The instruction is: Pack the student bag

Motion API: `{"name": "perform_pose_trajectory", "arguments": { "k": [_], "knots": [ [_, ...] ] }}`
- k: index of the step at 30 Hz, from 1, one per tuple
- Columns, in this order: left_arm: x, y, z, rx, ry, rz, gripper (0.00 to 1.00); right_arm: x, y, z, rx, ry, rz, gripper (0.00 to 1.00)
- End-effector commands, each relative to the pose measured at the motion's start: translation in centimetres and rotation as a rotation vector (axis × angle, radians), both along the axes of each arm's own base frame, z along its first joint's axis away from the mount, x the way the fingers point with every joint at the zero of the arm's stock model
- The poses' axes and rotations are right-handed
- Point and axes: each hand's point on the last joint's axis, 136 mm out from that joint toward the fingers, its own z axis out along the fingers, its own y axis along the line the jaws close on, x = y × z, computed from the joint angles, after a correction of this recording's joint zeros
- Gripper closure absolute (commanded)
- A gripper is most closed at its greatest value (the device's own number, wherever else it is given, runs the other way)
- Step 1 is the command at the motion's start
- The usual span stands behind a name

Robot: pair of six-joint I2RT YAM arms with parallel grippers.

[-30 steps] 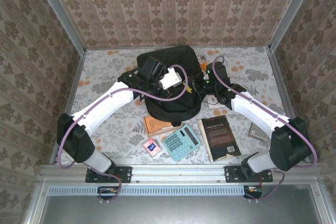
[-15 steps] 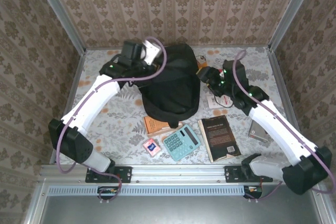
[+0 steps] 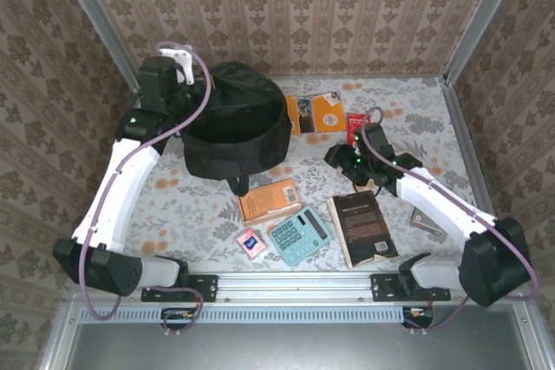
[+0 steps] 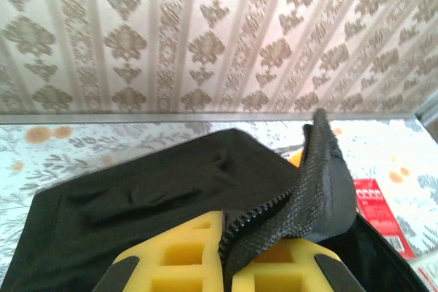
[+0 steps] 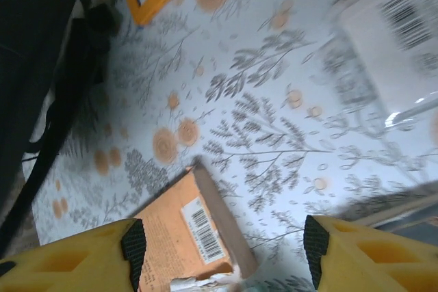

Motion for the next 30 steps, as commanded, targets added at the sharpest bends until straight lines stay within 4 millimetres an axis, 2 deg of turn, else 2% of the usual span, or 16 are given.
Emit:
{"name": "perform_pose_trajectory", "arguments": {
  "k": [1,6,11,15,21,25,28,30],
  "knots": [
    [-0.9,1.8,4.5,-0.079,-0.117,0.074,1.00,1.3,5.5,1.6,0.070,-0.036,0.195,0.35],
    [-1.8,2.2,4.1,-0.082,-0.091,0.085,1.00,3.0,12.9,1.6,0.107,0.019,0.373,0.38],
    [-3.0,2.8,2.9,-0.075,-0.059,0.105,1.00,5.9,18.4,3.5,0.154,-0.013,0.444,0.39],
    [-4.1,3.2,2.4,-0.078,-0.042,0.111,1.00,8.8,21.6,4.1,0.184,-0.009,0.477,0.39],
    [-5.3,3.6,2.8,-0.082,-0.051,0.115,1.00,12.6,24.7,3.4,0.238,0.014,0.497,0.38],
    [-5.8,3.7,3.0,-0.081,-0.059,0.115,1.00,13.4,24.5,2.0,0.211,0.047,0.494,0.38],
    [-5.6,3.7,2.0,-0.054,-0.049,0.113,1.00,14.4,21.6,0.2,0.107,0.080,0.435,0.37],
    [-4.8,3.9,0.4,-0.015,-0.029,0.126,1.00,15.0,18.0,-0.9,-0.007,0.093,0.379,0.36]
  ]
}}
